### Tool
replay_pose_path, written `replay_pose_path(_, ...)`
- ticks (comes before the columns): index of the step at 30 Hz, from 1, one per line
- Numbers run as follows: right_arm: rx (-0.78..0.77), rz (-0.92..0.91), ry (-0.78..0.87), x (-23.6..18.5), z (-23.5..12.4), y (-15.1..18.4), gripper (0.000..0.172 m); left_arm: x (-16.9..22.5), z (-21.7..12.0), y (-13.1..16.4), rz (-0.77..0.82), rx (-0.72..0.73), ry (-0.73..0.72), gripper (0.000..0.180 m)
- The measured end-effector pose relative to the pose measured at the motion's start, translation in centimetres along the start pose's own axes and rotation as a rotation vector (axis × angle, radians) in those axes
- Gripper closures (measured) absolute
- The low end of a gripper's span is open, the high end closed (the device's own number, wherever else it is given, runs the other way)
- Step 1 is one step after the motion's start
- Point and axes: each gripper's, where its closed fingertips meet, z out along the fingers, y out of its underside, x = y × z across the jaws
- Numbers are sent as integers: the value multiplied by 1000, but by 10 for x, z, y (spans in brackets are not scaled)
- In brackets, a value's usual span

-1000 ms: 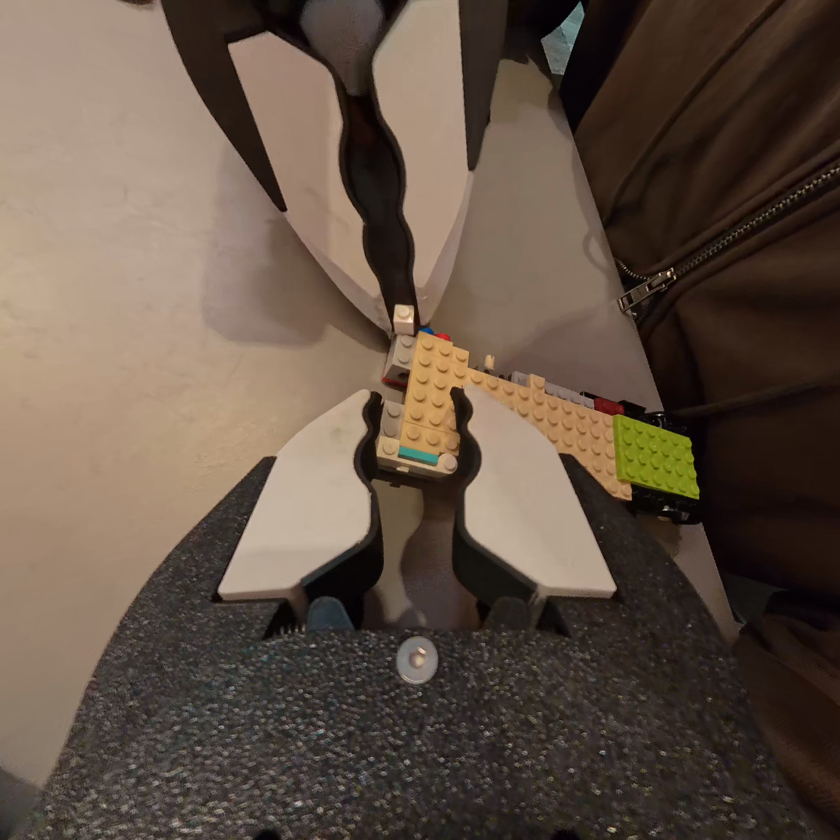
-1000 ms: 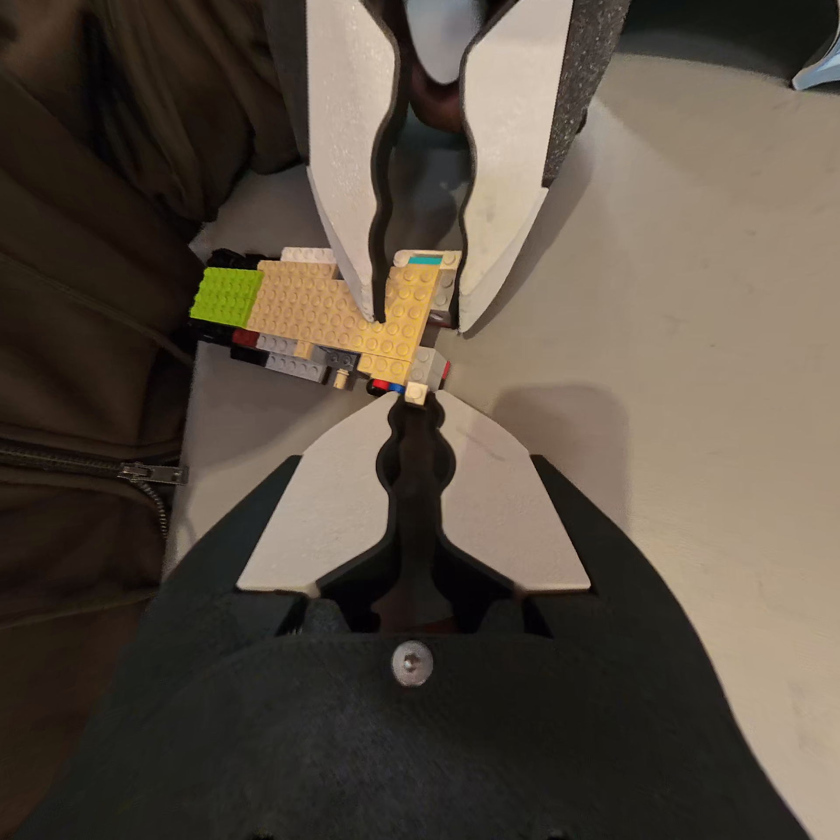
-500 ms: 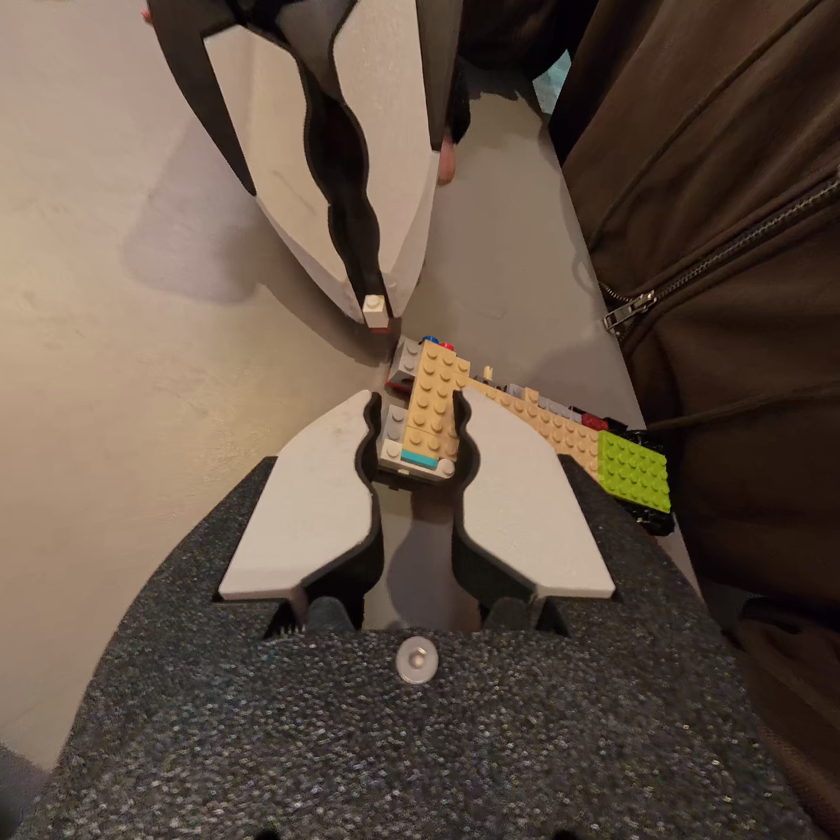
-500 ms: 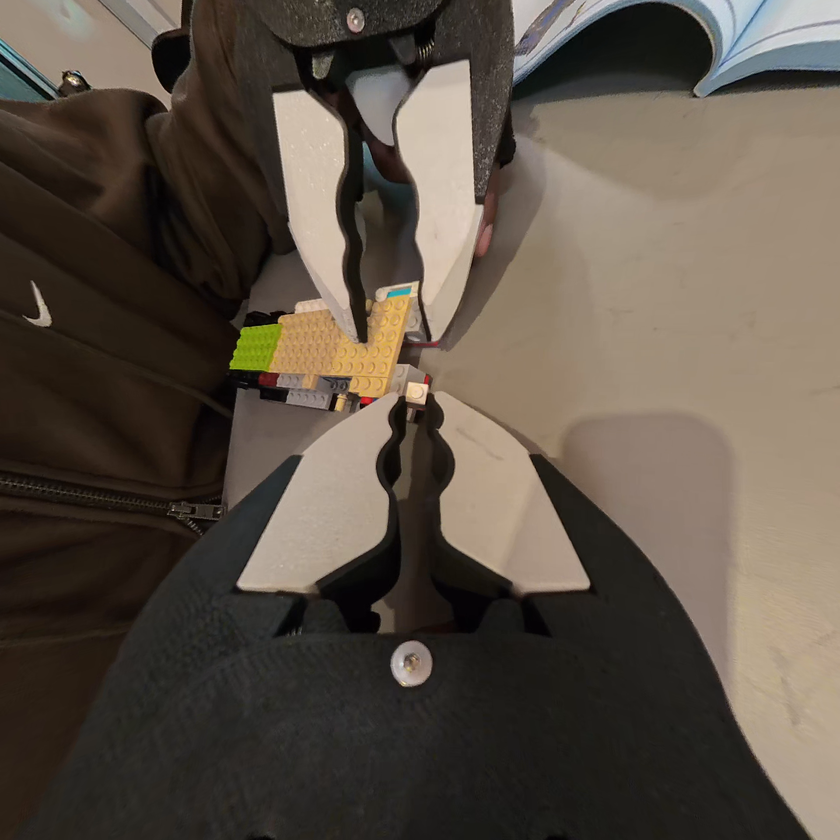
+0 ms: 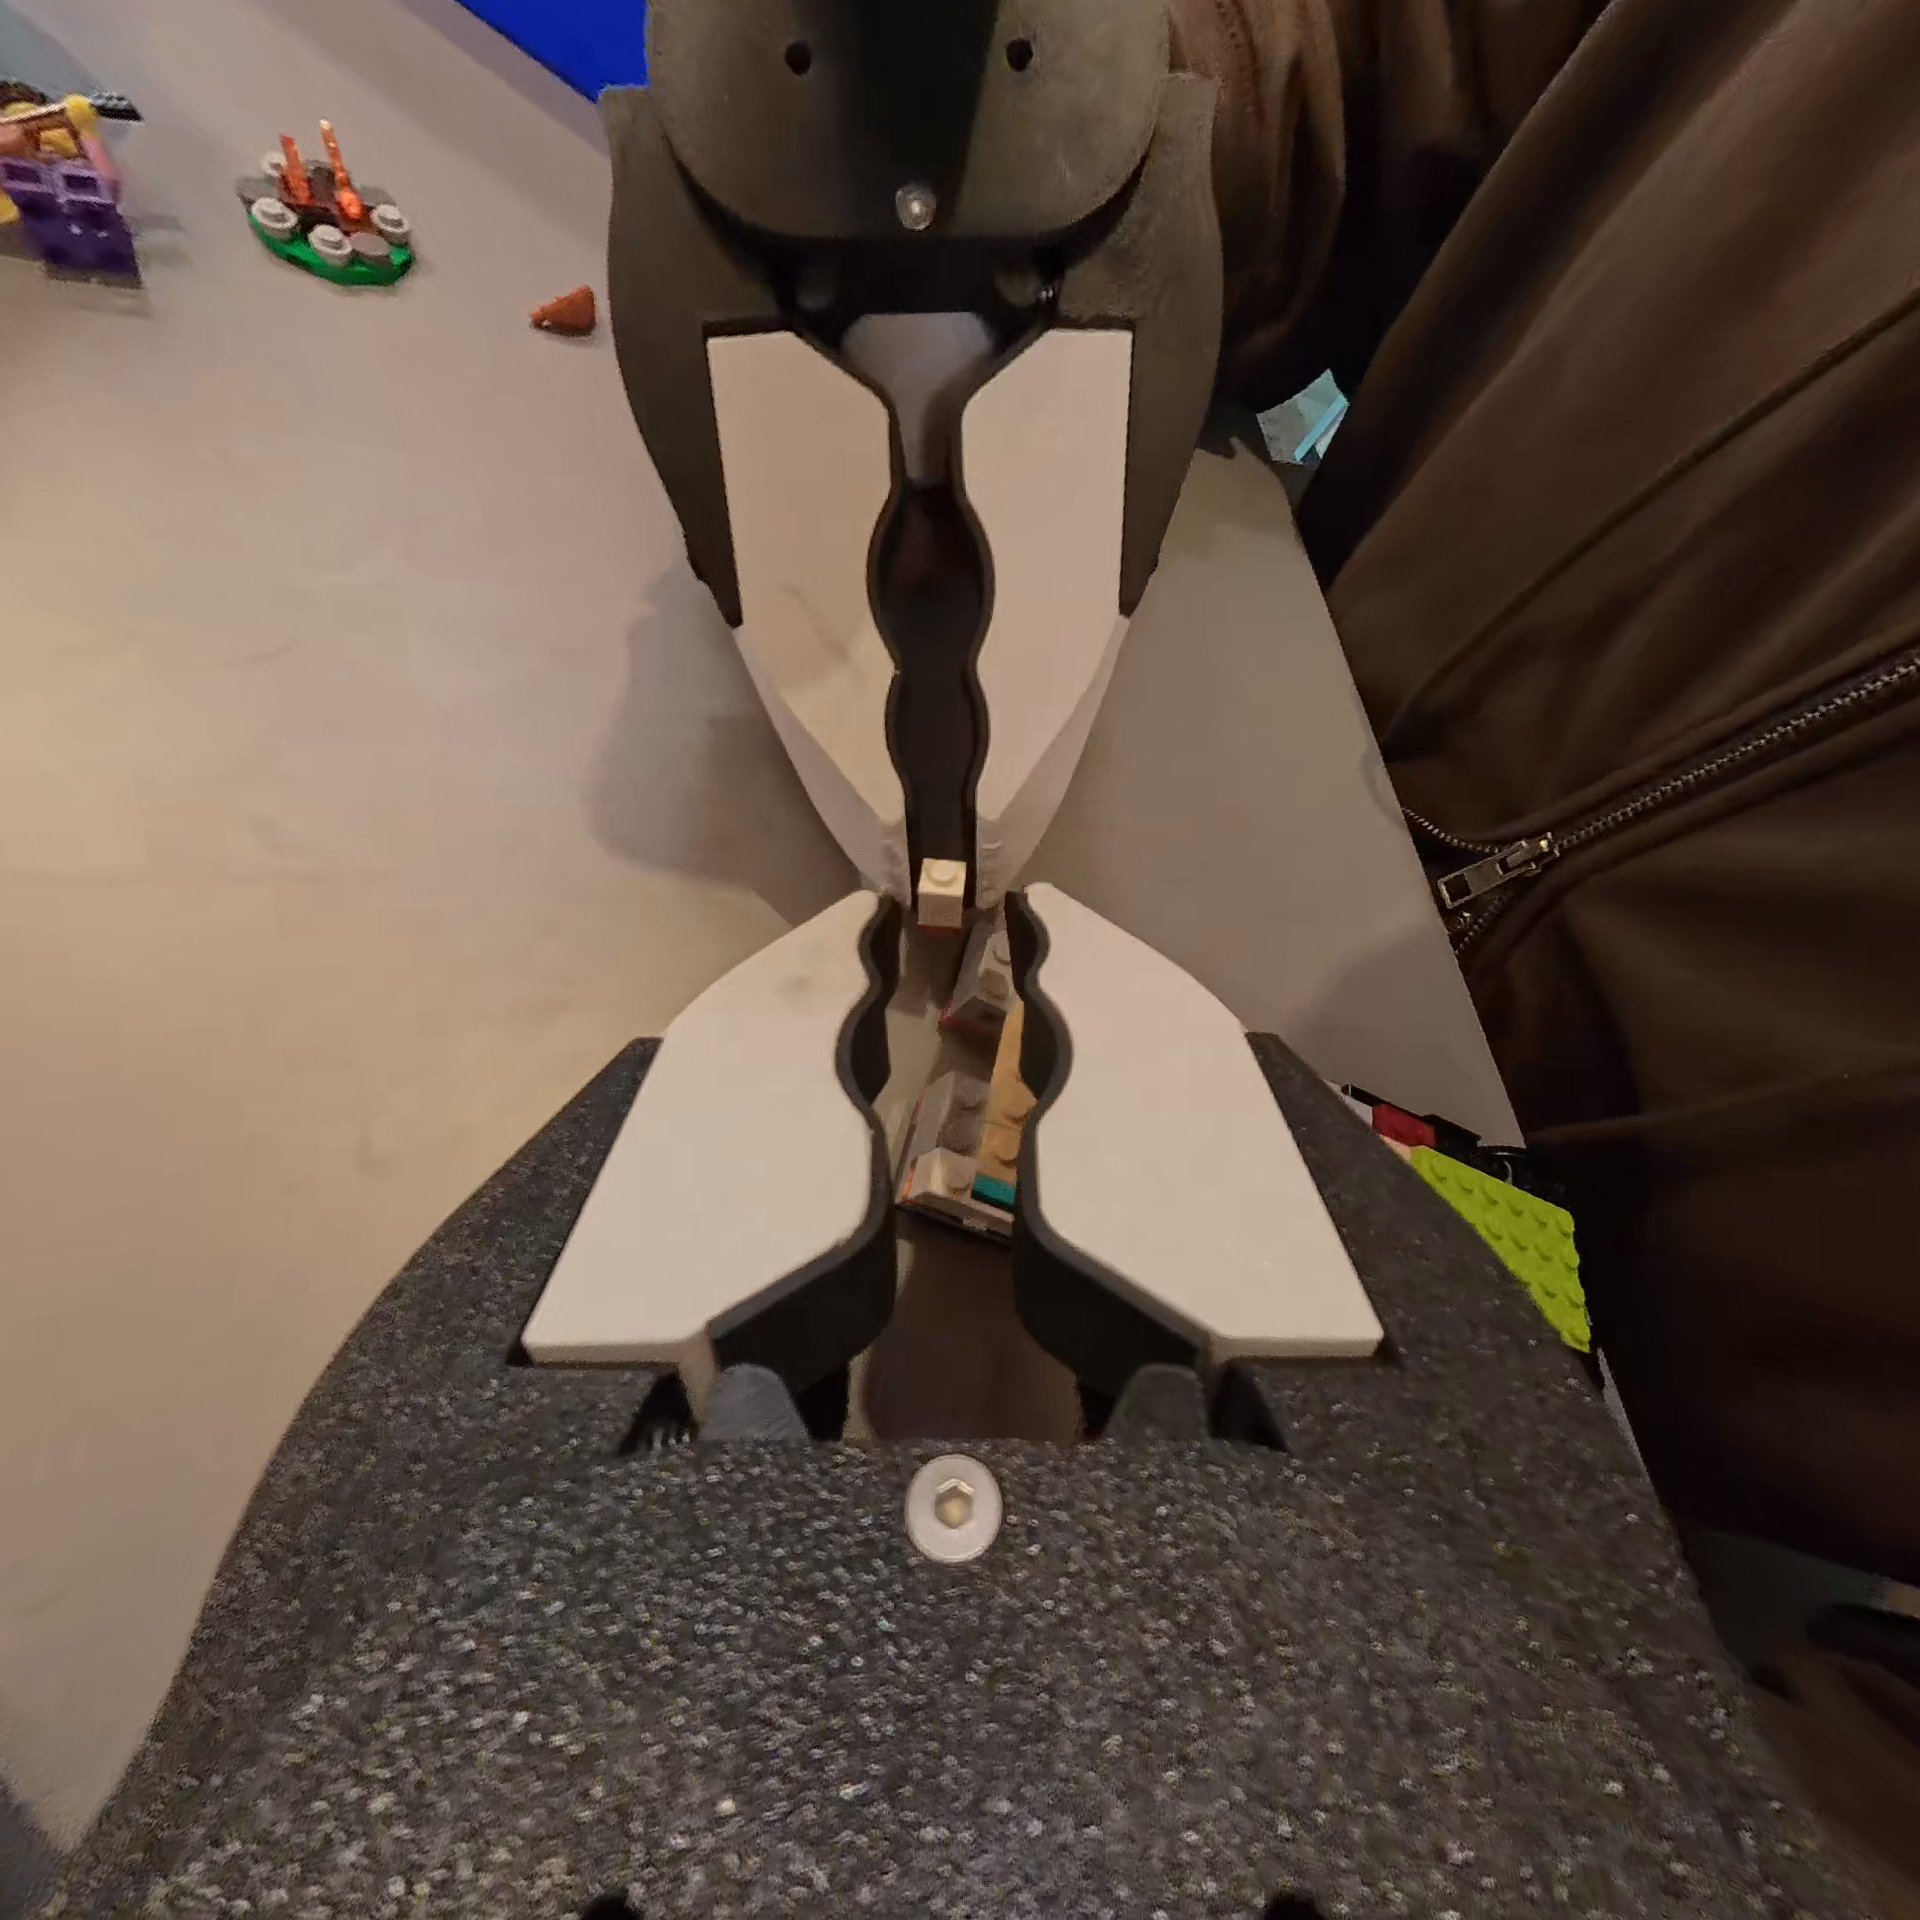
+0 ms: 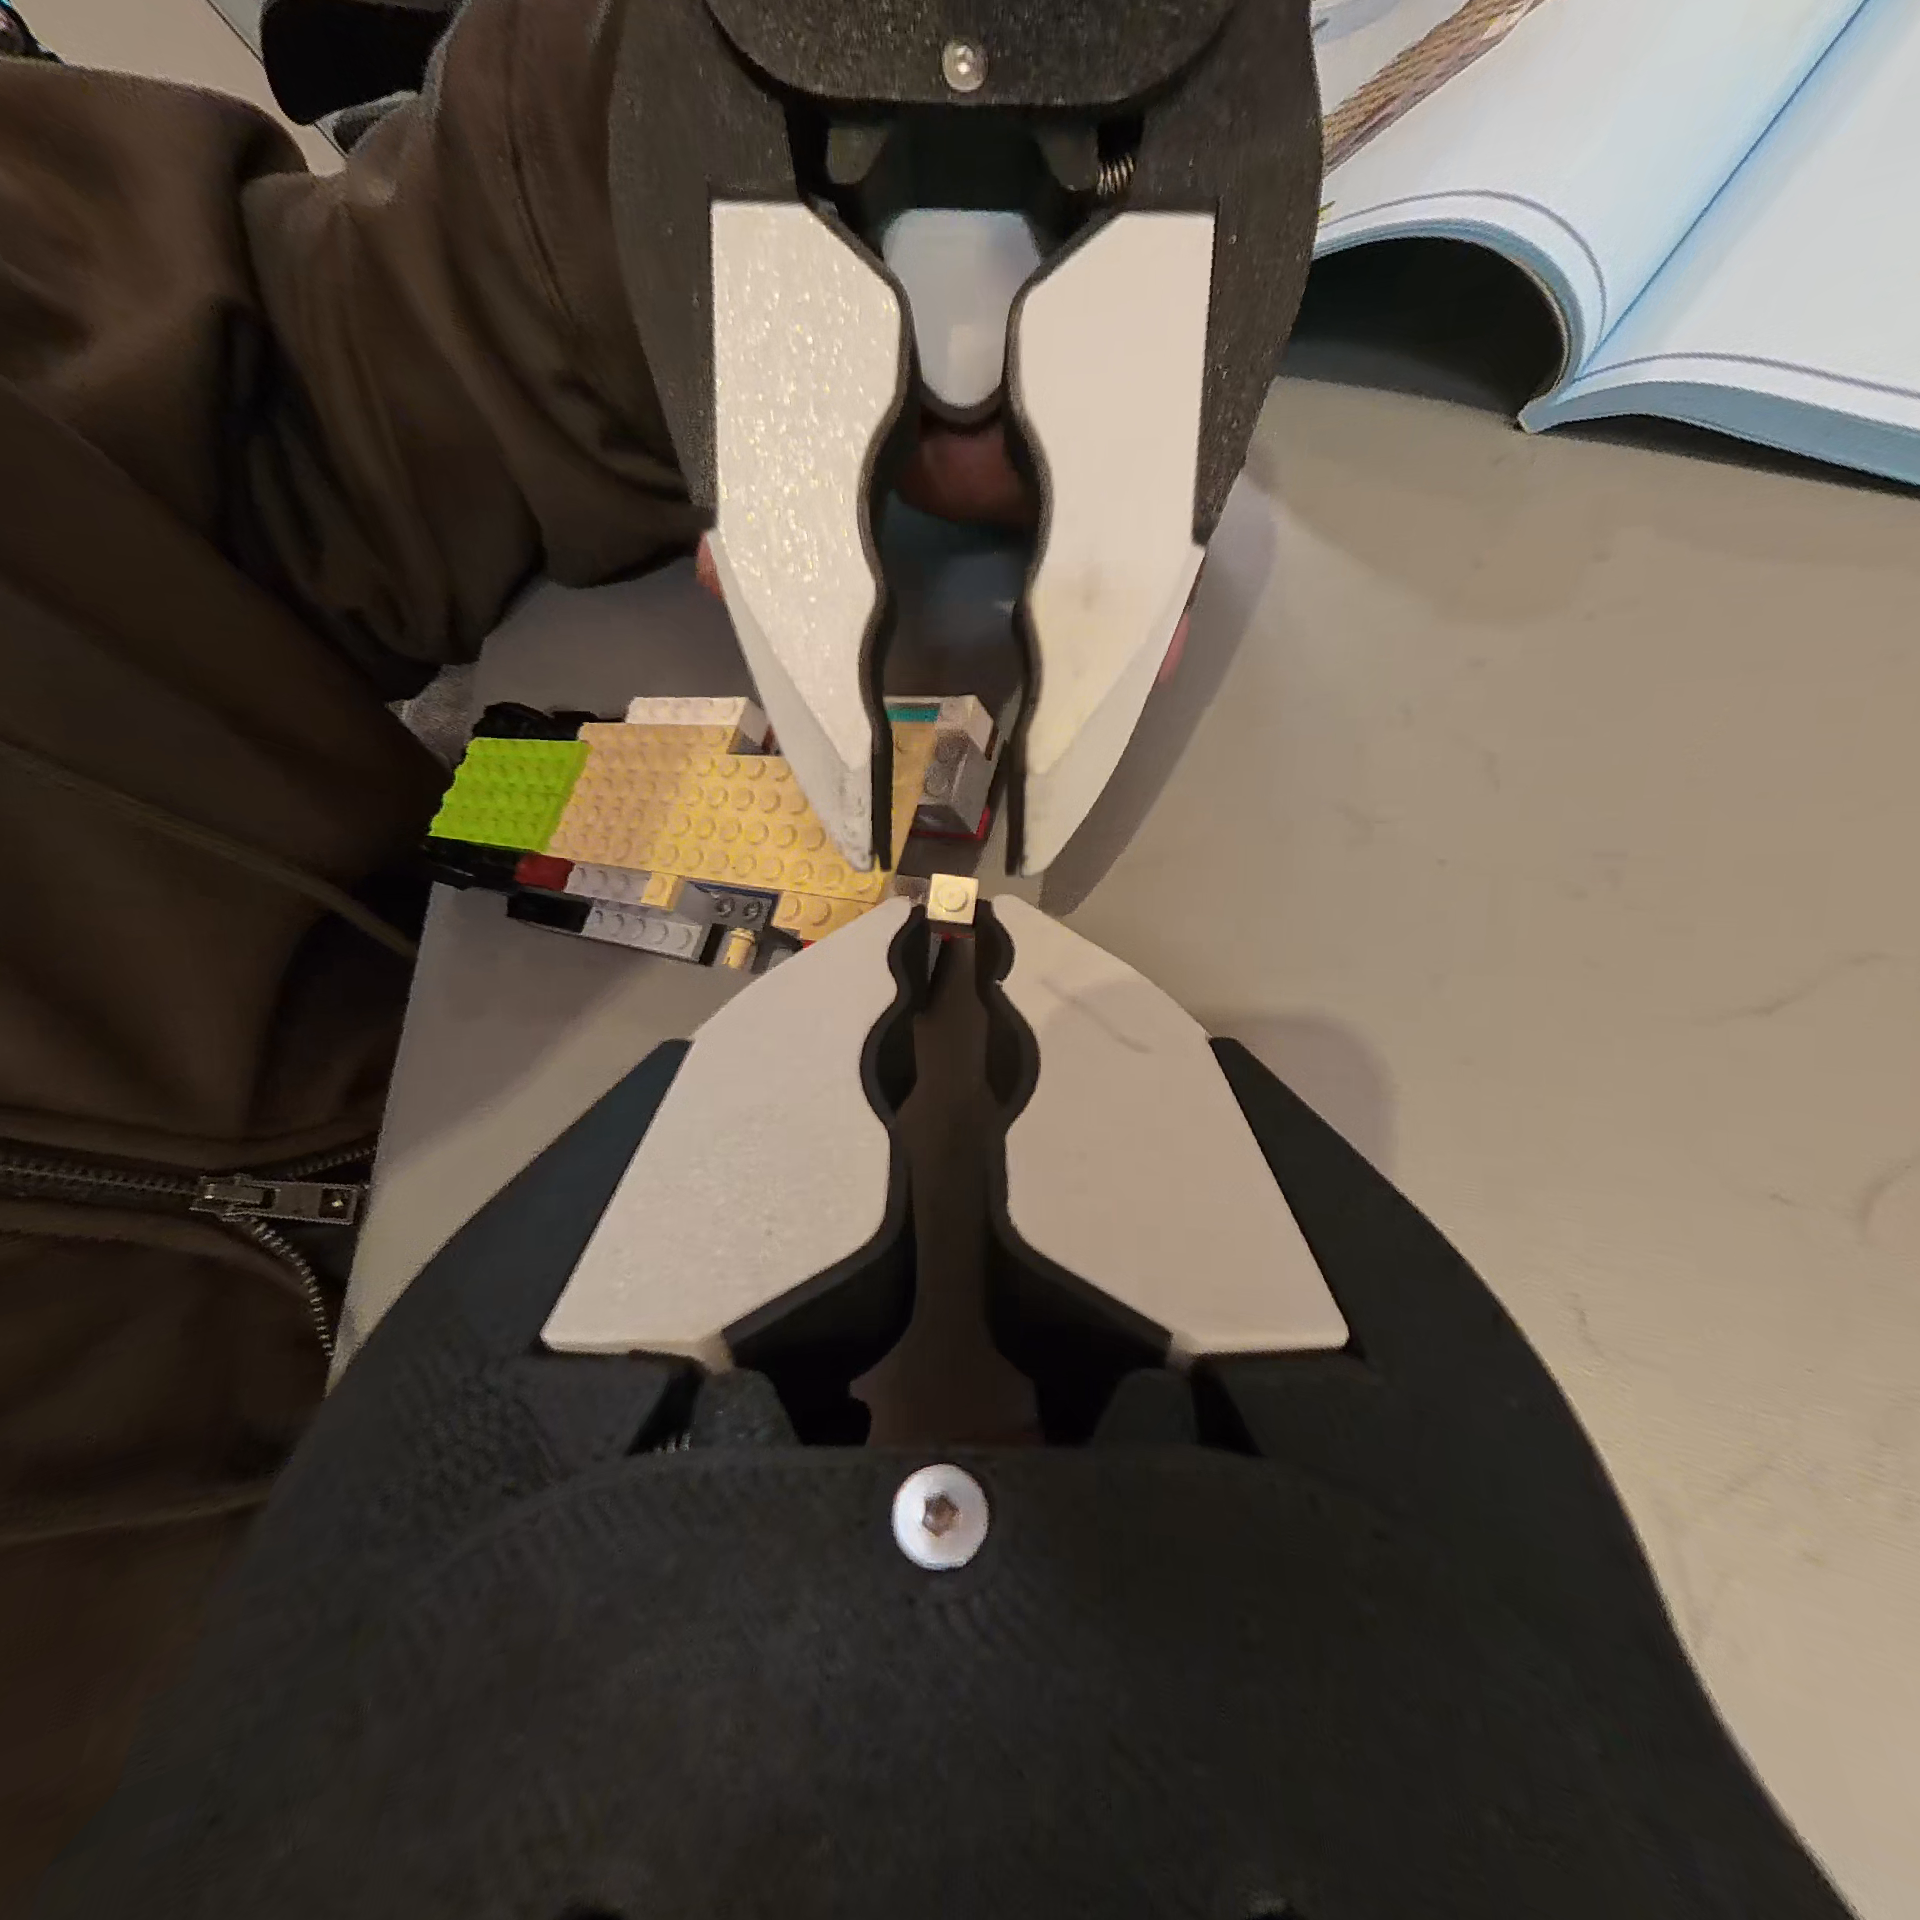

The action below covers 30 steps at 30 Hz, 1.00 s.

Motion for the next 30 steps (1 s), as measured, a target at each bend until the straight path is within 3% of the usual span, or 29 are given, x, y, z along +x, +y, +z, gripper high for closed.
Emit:
replay_pose_path(1,-1,-10,5,0,0,0,164,1,1,0,6,-3,4,163)
replay_pose_path(20,-13,-83,84,4,1,0,164,-6,3,3,112,-53,-98,174)
replay_pose_path(30,28,-75,118,10,-3,-6,163,-12,-1,-3,72,3,-98,174)
